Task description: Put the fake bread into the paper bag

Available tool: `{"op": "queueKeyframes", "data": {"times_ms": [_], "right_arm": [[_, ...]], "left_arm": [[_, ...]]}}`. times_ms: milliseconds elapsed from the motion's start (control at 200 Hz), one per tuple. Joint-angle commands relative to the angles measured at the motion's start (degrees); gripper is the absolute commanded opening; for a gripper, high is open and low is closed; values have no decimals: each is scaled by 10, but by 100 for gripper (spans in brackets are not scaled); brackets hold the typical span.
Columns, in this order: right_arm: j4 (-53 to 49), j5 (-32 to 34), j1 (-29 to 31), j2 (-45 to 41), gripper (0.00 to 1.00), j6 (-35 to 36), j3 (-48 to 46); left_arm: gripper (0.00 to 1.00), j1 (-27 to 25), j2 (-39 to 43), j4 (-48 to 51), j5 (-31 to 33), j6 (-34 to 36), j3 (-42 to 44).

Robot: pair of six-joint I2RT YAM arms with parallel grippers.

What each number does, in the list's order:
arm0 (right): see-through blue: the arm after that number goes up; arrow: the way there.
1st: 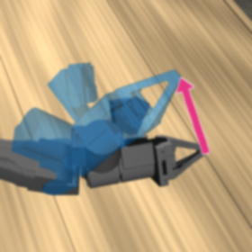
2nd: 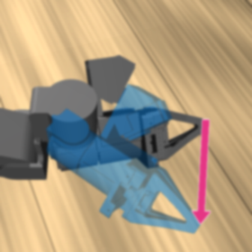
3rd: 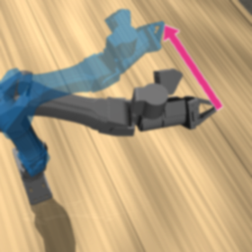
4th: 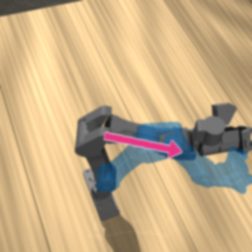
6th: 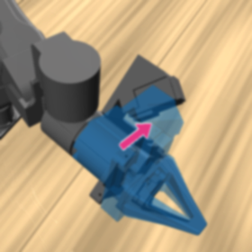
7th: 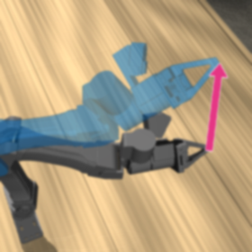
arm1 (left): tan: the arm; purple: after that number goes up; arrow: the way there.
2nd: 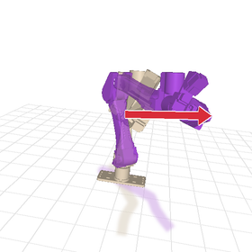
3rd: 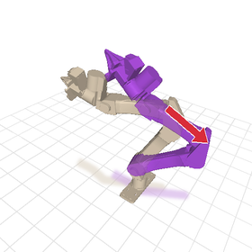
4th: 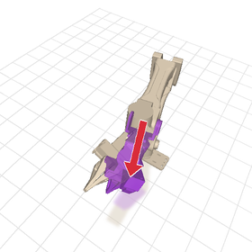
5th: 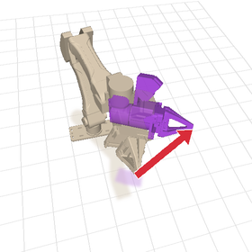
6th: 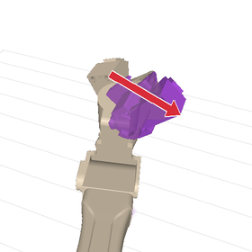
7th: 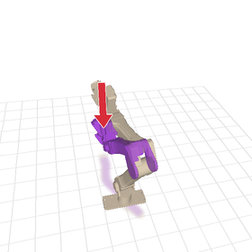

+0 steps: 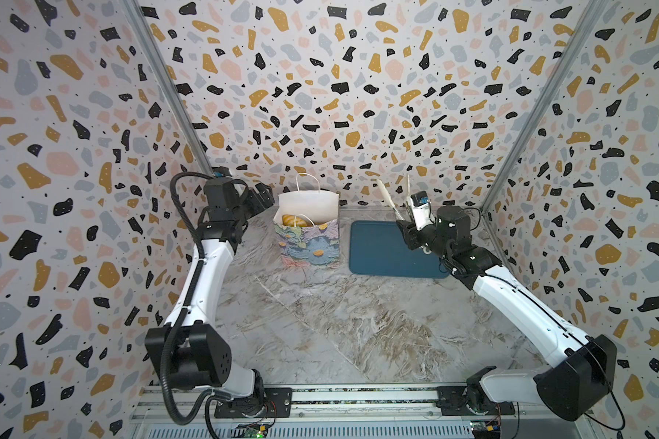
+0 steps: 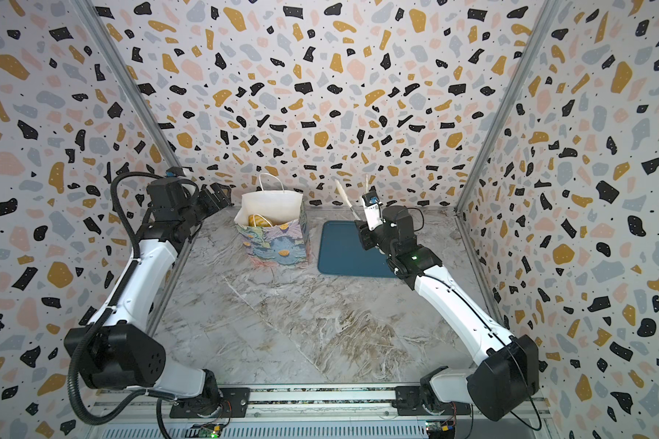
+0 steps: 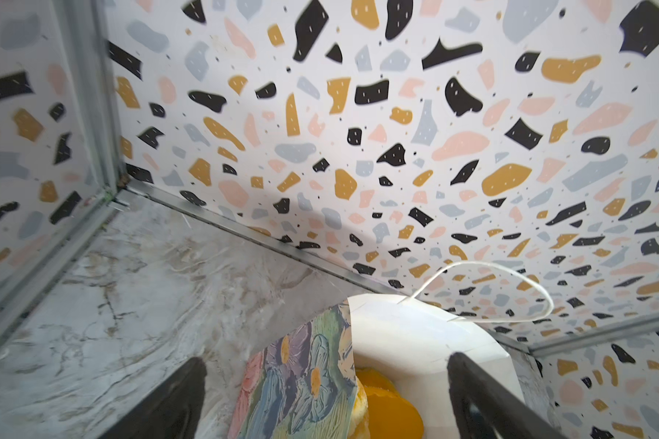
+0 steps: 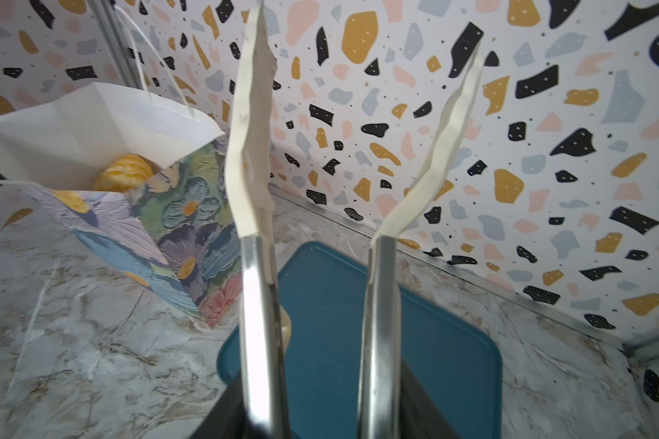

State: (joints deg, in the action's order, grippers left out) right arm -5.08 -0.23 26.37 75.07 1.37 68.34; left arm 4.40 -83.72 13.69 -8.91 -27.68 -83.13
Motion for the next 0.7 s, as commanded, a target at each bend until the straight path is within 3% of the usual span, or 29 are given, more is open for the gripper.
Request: {"op": "queueKeyframes", "data": {"times_ms": [0, 245, 410, 536, 696], "right_arm": [[46, -3, -32, -32, 49, -5, -13], [76, 21, -114, -38, 49, 3, -72], [121, 31, -169, -35, 48, 8, -118], [159, 18, -208, -32, 48, 12, -155], [170, 37, -244, 8, 49, 19, -180]], "left_arm": [[99, 7, 31, -32, 65, -4, 29], [99, 14, 87, -70, 186, -12, 128], [100, 14, 127, -146, 226, -25, 239], [99, 16, 120, -150, 277, -30, 275], [100, 16, 114, -181, 296, -32, 321]]}}
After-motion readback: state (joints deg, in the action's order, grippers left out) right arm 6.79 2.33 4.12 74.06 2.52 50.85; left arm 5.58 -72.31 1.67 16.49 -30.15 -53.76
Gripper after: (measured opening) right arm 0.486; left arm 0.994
